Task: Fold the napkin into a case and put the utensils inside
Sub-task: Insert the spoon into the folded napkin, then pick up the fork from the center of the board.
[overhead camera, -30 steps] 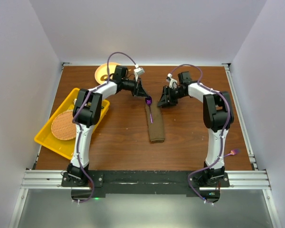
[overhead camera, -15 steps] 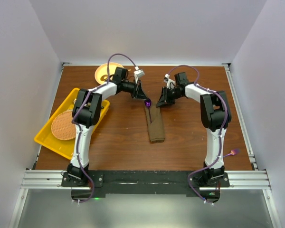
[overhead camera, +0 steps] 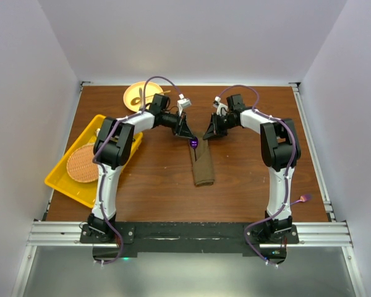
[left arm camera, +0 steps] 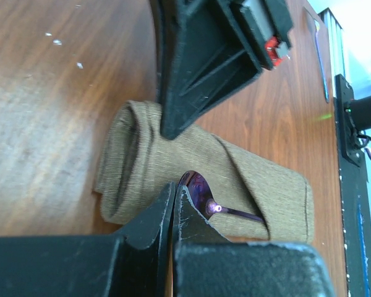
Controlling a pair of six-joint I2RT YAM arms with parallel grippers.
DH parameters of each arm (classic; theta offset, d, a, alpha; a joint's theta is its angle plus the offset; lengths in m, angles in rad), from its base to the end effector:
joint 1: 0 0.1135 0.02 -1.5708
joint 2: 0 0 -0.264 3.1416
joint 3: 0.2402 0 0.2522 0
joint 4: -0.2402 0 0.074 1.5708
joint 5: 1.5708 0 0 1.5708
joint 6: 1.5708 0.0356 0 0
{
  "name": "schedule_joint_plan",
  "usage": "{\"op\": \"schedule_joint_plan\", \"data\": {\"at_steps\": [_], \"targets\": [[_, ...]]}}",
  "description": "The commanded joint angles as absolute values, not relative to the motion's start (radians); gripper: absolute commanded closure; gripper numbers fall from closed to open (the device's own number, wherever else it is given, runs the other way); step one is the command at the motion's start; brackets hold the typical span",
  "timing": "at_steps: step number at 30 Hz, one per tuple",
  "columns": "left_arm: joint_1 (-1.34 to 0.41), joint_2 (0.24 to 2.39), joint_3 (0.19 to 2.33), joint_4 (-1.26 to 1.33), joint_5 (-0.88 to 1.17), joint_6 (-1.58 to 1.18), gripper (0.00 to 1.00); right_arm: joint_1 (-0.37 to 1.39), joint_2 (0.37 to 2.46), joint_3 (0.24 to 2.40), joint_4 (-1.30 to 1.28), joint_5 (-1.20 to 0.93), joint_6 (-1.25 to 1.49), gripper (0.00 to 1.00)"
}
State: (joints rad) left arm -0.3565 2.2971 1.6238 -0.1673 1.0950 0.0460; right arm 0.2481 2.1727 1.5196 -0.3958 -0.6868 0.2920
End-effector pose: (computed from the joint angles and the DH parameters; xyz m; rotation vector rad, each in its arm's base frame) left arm 0.4430 -0.1987 0.1377 0.9416 2.0520 -1.4544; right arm 0.4317 0.1327 0.1419 -0.1924 2.6224 1.0885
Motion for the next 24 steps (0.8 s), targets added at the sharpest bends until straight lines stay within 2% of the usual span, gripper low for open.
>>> {"op": "schedule_joint_plan", "data": {"at_steps": [1,3,6,7,10,13,17,19,20,21,22,24], "targets": [[-0.364,2.218,1.598,-0.126,1.103,0.052,1.0,0.252,2.177,1.519,-0.364,-0.658,0.302,0.98],[-0.364,2.215,1.592,-0.124,1.098,0.054,0.99,0.252,2.174,1.519,-0.362,-0.658,0.304,0.96],[-0.364,2.215,1.592,-0.123,1.092,0.048,0.92,0.252,2.169,1.52,-0.362,-0.669,0.305,0.84],[-0.364,2.214,1.597,-0.121,1.091,0.046,0.84,0.25,2.164,1.526,-0.362,-0.679,0.305,0.77],[-0.364,2.207,1.612,-0.123,1.086,0.044,0.72,0.249,2.138,1.554,-0.385,-0.701,0.287,0.62],[-0.364,2.201,1.647,-0.126,1.083,0.043,0.64,0.239,2.106,1.589,-0.432,-0.721,0.244,0.52],[-0.35,2.194,1.712,-0.138,1.071,0.037,0.57,0.209,2.056,1.643,-0.532,-0.736,0.158,0.46],[-0.335,2.183,1.745,-0.123,1.072,0.008,0.52,0.181,2.028,1.698,-0.651,-0.736,0.046,0.45],[-0.328,2.177,1.756,-0.118,1.071,0.008,0.49,0.173,2.016,1.715,-0.701,-0.738,-0.074,0.41],[-0.321,2.175,1.781,-0.12,1.075,0.008,0.41,0.151,2.002,1.733,-0.756,-0.733,-0.139,0.38],[-0.315,2.165,1.792,-0.121,1.08,0.008,0.38,0.138,1.991,1.765,-0.881,-0.735,-0.209,0.37],[-0.298,2.155,1.831,-0.165,1.095,0.038,0.31,0.108,1.951,1.802,-1.044,-0.7,-0.49,0.35]]}}
